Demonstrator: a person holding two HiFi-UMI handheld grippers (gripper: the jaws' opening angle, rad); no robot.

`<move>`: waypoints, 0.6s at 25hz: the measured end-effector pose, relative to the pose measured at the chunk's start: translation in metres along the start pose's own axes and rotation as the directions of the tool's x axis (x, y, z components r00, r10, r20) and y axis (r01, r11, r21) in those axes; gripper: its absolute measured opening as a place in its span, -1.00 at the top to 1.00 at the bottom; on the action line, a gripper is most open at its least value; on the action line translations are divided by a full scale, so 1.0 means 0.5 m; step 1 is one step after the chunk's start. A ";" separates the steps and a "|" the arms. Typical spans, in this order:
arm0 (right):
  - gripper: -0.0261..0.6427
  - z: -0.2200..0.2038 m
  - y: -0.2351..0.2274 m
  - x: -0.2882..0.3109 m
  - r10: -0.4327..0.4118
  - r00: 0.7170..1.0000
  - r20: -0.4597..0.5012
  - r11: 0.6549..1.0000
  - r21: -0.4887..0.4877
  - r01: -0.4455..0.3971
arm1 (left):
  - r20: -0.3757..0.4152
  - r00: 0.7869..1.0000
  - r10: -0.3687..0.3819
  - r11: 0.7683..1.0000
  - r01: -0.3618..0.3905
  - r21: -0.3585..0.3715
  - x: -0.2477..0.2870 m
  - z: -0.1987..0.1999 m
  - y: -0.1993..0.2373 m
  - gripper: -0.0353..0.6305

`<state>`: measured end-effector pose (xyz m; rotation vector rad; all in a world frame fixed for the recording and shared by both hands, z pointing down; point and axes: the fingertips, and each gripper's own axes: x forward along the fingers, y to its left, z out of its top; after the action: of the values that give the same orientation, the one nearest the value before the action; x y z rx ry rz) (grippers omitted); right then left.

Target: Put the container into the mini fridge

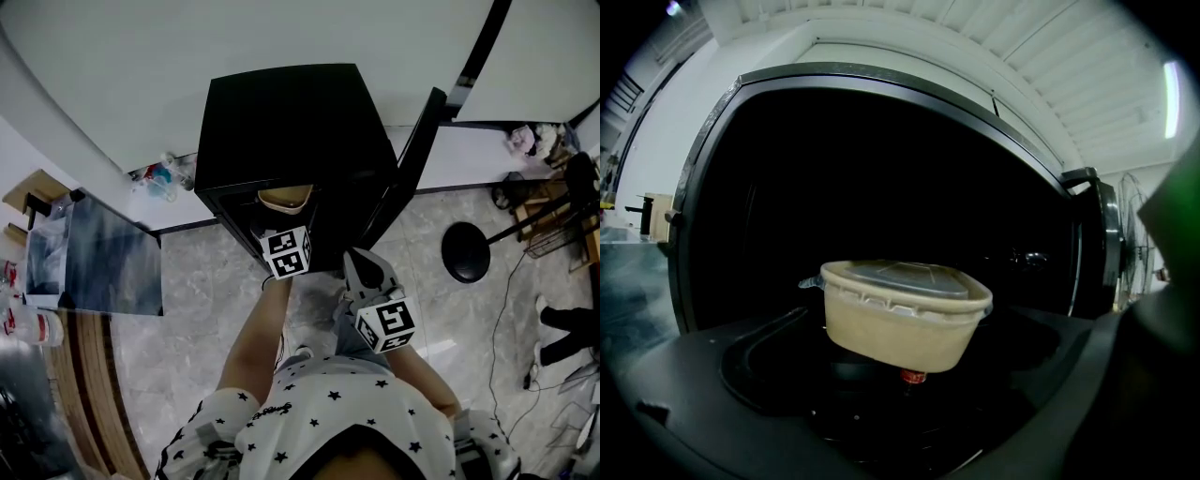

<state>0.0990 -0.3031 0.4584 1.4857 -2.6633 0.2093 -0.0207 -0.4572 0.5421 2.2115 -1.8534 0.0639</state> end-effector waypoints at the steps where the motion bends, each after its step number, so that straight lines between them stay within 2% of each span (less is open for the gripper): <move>1: 0.94 0.001 0.001 -0.003 -0.002 1.000 -0.001 1.000 0.001 0.002 | -0.006 1.000 0.002 1.000 -0.002 -0.004 -0.004 -0.004 0.000 -0.86; 9: 0.94 0.003 0.034 -0.033 -0.022 1.000 0.008 1.000 -0.003 0.022 | -0.034 0.999 -0.038 0.998 0.037 -0.056 -0.070 -0.031 -0.003 -0.85; 15: 0.94 -0.002 0.084 -0.065 -0.025 1.000 0.020 1.000 -0.002 0.025 | -0.034 0.996 -0.081 0.996 0.080 -0.032 -0.150 -0.041 -0.014 -0.84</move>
<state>0.0805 -0.2537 0.4515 1.5270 -2.6580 0.1915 -0.0254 -0.3795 0.5460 2.2469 -1.7337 0.0584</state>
